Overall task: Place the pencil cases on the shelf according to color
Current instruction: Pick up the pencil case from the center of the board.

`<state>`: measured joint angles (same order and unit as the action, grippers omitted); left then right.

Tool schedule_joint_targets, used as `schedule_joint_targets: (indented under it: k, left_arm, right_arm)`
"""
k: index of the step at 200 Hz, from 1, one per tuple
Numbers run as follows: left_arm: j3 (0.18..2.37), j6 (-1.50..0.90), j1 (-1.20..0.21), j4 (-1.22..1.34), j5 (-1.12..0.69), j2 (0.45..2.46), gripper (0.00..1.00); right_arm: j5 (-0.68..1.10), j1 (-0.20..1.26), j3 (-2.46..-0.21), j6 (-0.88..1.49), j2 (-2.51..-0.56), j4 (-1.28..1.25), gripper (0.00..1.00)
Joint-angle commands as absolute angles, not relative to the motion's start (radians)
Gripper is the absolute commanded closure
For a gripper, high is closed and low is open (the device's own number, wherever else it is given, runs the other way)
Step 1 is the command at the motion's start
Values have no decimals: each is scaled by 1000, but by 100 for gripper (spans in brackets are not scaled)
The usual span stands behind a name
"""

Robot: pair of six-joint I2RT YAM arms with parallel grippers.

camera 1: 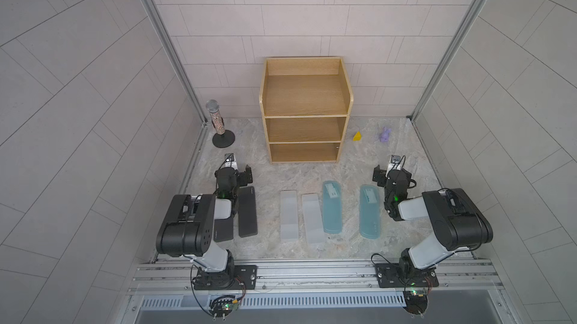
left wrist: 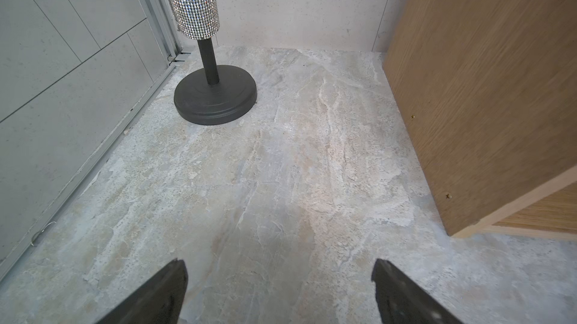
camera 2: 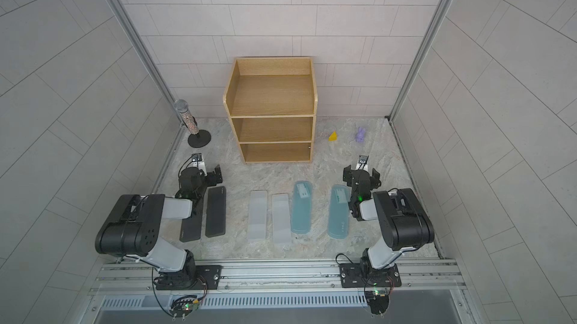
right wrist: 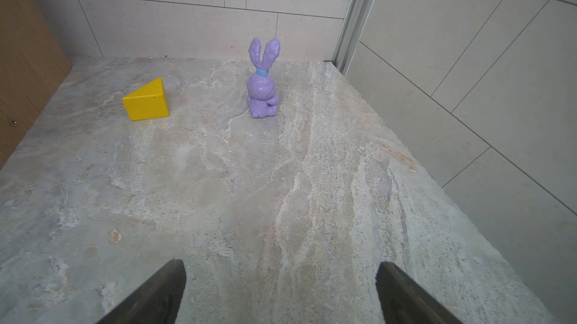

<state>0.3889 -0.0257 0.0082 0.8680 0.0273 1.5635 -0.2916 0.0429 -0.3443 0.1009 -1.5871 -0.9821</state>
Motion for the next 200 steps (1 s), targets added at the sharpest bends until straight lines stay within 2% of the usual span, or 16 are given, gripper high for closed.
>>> schedule_joint_targets:
  k: [1,125,145,162,176,190,200]
  left_arm:
    - [401,-25,5,879,29,1566,0]
    - [402,-27,5,876,36,1566,0]
    - [391,-66,4,860,145,1515,0]
    - [423,-104,-17,660,298,1378,0]
    - [460,-202,-36,476,418,1283,0]
    - [441,-279,-37,438,454,1206,0]
    - [423,-366,-35,397,477,1141,0]
  right_arm:
    - [-290,40,-354,99,-1568,-976,0]
    - [-290,40,-353,100,-1566,-976,0]
    - [-317,45,-351,98,-1561,-982,0]
    - [-334,59,-336,98,-1509,-947,0]
    - [-327,82,-293,44,-1519,-1078,0]
    - [-558,176,-310,-6,-1465,-1020,0]
    - [-613,215,-341,-34,-1388,-921,0]
